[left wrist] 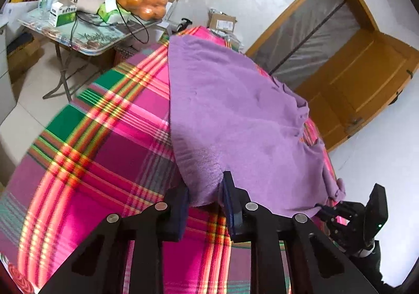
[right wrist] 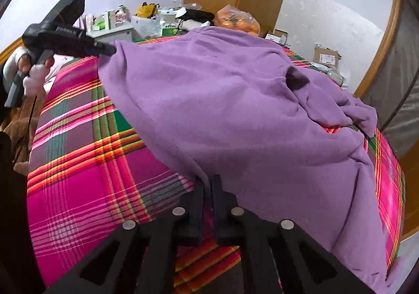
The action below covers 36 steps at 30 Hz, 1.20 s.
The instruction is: Fold clothes
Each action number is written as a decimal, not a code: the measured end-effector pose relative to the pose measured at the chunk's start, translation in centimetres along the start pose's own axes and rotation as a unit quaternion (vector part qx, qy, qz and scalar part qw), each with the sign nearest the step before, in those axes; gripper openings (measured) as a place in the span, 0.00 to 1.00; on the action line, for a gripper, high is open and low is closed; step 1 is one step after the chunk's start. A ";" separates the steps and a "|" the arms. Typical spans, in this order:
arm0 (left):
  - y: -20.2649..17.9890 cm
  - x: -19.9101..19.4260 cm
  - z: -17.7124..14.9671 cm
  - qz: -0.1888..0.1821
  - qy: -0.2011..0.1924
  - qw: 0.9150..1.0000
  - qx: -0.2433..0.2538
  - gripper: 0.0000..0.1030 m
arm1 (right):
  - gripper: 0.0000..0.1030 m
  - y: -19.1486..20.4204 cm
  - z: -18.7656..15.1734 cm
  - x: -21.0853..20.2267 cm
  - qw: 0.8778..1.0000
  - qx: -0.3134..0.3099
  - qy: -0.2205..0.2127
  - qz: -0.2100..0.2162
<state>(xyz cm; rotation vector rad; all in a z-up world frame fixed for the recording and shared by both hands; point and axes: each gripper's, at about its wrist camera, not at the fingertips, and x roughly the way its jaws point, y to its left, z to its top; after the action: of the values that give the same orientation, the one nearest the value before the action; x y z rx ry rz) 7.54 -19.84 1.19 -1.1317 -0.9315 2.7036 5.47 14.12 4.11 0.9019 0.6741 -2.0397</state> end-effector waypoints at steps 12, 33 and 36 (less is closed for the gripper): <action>1.0 -1.6 0.8 0.023 0.046 0.999 -0.012 0.26 | 0.03 -1.1 0.5 -5.1 0.997 0.024 -0.062 0.047; 4.1 -1.4 -3.6 -0.050 0.023 0.977 -0.207 0.37 | 0.22 -2.0 2.0 -2.7 0.997 0.064 -0.045 0.006; 4.4 -0.6 -3.2 -0.064 0.008 0.971 -0.229 0.37 | 0.24 -1.6 3.1 -2.8 0.997 0.056 -0.055 0.007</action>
<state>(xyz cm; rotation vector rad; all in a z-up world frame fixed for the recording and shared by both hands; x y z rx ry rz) 10.83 -21.99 -2.58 -1.1040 -1.6208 2.4377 4.29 14.04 8.41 0.8484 0.4978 -2.1138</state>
